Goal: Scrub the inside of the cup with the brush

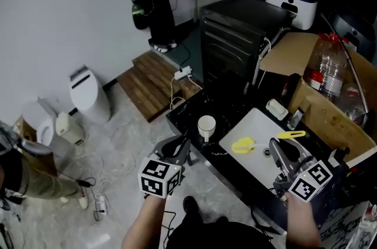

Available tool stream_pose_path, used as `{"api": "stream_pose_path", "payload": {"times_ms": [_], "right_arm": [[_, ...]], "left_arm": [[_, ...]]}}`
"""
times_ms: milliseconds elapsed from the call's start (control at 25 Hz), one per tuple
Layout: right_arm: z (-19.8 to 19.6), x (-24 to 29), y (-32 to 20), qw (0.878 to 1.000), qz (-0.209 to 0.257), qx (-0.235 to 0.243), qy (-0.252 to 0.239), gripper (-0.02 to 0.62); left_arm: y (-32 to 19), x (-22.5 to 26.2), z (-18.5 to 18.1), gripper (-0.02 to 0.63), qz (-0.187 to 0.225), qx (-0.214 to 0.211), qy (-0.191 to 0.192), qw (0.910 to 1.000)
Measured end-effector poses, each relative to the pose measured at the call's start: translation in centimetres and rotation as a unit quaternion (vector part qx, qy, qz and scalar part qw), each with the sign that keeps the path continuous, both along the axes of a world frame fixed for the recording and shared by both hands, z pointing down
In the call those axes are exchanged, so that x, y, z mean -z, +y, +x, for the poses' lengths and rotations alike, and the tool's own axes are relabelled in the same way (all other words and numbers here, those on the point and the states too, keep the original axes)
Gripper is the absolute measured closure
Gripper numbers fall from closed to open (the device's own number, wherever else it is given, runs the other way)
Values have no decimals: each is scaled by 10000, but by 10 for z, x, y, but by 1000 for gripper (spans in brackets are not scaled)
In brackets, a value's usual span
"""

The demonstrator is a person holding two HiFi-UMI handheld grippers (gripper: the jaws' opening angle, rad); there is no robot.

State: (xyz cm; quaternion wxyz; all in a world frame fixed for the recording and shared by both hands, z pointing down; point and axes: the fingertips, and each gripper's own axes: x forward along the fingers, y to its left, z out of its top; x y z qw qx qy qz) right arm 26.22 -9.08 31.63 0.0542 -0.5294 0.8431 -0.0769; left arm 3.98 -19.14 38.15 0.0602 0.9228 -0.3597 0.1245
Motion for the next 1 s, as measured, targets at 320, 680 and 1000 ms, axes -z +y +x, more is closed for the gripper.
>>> {"api": "stream_pose_path", "payload": {"times_ms": [320, 680, 1000], "right_arm": [[9, -1, 42, 9995, 166, 269, 18, 557], [-1, 23, 51, 9979, 568, 293, 130, 557], [-25, 43, 40, 9957, 712, 62, 591, 558]], "left_arm": [[57, 5, 2, 548, -17, 392, -78, 9992], [63, 43, -19, 549, 272, 552, 41, 9981], [49, 59, -50, 553, 439, 651, 192, 9967]]}}
